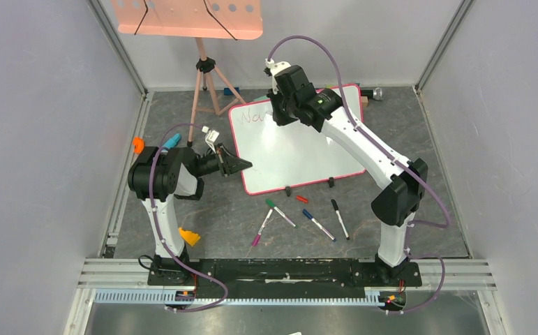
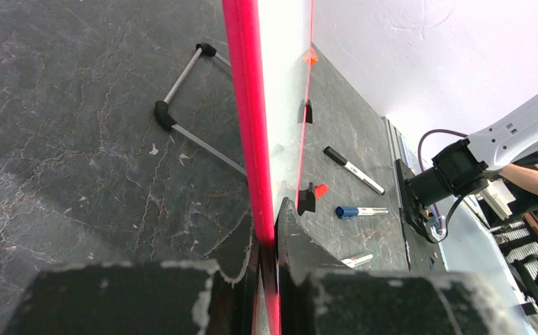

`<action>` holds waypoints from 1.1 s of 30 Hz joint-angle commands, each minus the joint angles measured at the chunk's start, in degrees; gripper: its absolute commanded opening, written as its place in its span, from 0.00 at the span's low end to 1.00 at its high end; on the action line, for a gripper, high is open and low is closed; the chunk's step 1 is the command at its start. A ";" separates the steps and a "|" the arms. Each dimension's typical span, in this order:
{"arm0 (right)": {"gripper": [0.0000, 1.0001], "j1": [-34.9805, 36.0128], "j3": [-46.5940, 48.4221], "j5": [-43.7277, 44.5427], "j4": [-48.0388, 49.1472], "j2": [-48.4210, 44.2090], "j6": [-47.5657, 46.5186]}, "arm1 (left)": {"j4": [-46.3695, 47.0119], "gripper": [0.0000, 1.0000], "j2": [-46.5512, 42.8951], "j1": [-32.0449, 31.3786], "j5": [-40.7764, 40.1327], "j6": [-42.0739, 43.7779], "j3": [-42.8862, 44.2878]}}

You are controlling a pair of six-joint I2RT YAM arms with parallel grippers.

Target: Write a sentence on the whiteboard

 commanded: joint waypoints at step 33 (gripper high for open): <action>0.00 0.01 0.19 4.00 2.64 1.05 0.61 | 1.90 0.10 2.27 -0.01 -3.97 16.97 -2.11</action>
